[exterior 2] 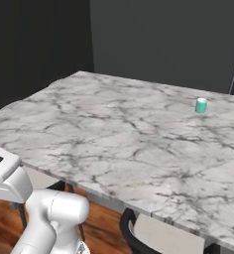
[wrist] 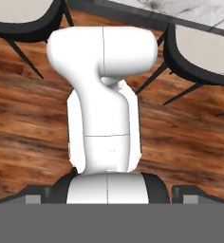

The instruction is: Pick the mug on the counter and place it in the cabinet with the handle facing the right, like the mugs already inside.

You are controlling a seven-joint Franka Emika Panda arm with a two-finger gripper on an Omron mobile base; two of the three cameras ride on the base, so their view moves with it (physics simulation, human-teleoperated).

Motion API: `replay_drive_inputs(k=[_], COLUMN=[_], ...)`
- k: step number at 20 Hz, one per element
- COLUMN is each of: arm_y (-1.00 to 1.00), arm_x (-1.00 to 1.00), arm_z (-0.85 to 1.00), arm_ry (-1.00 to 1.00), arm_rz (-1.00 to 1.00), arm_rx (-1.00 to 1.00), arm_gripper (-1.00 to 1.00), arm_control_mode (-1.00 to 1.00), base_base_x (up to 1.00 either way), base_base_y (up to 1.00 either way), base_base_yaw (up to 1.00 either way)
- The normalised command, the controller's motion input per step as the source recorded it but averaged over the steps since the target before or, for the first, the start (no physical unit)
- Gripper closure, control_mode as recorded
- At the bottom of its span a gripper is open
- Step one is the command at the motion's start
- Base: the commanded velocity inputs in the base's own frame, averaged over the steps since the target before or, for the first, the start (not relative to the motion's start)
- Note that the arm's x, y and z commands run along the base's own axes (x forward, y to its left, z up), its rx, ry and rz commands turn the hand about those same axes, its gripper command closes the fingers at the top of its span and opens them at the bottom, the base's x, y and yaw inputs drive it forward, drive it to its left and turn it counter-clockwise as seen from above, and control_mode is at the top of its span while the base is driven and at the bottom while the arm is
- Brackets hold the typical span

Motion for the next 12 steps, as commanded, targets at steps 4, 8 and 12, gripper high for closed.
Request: replay_drive_inputs(k=[4, 8, 12], arm_y=[0.00, 0.00, 0.00], arm_x=[0.00, 0.00, 0.00], arm_z=[0.00, 0.00, 0.00], arm_ry=[0.00, 0.00, 0.00], arm_rz=[0.00, 0.00, 0.00], arm_rx=[0.00, 0.00, 0.00], arm_gripper=[-1.00, -1.00, -1.00], arm_control_mode=[1.00, 1.00, 1.00], base_base_x=[0.35, 0.22, 0.05], base_base_y=[0.26, 0.44, 0.60], base_base_yaw=[-0.23, -0.21, -0.17])
